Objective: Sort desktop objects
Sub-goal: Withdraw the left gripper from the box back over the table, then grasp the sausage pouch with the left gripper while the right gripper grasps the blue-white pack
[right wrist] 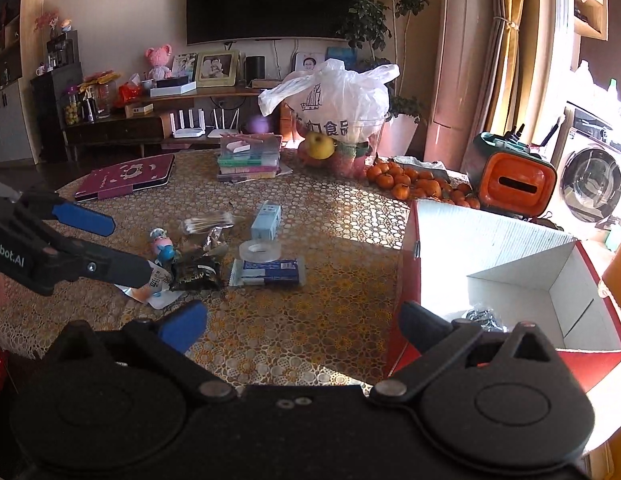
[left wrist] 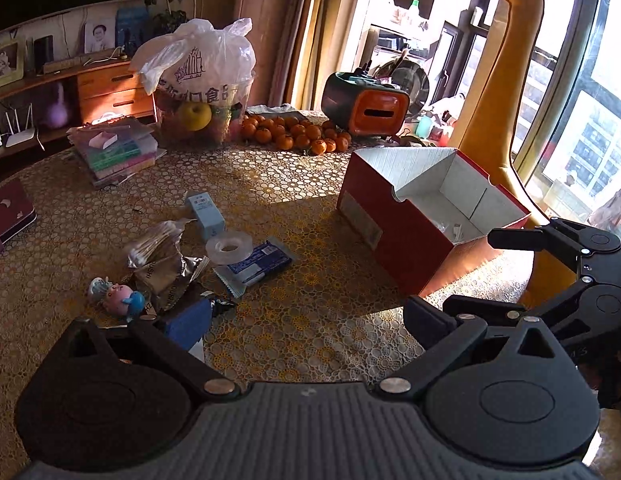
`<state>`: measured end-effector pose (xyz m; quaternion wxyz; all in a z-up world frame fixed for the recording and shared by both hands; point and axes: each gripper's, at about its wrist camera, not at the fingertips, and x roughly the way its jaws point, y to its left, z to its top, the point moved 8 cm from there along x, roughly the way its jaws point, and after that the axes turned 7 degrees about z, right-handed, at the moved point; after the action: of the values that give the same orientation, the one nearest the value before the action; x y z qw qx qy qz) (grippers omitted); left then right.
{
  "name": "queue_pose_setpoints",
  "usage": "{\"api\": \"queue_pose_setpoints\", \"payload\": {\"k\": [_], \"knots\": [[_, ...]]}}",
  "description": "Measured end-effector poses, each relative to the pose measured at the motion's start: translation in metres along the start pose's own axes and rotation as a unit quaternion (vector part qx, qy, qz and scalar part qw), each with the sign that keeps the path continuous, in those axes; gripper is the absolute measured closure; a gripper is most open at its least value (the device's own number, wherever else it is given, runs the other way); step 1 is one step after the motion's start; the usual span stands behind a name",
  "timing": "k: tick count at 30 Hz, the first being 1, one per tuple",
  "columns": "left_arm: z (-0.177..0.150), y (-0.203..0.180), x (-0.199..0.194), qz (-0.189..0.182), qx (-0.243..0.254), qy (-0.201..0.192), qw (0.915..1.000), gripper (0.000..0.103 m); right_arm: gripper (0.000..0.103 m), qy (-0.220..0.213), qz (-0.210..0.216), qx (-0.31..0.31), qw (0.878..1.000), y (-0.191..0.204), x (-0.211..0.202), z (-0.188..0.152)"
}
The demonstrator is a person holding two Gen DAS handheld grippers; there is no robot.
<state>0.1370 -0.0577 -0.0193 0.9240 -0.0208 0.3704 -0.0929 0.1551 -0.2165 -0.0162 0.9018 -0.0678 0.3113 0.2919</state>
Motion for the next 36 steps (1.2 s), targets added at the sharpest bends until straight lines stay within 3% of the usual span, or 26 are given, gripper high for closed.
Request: {"api": "queue_pose_setpoints", "payload": {"k": [14, 28, 36], "knots": [[-0.04, 0.071, 0.014, 0.062, -0.056, 0.013, 0.9965, 0.0, 0.0, -0.002, 0.006, 0.006, 1.0, 0.017, 0.043, 0.008], [-0.06, 0.102, 0.049, 0.082, -0.074, 0.037, 0.9932, 0.0, 0.0, 0.027, 0.018, 0.015, 0.999, 0.02, 0.097, 0.005], [-0.063, 0.106, 0.077, 0.097, -0.056, 0.047, 0.9927, 0.0, 0.0, 0.041, 0.016, 0.027, 0.999, 0.013, 0.13, 0.003]]}}
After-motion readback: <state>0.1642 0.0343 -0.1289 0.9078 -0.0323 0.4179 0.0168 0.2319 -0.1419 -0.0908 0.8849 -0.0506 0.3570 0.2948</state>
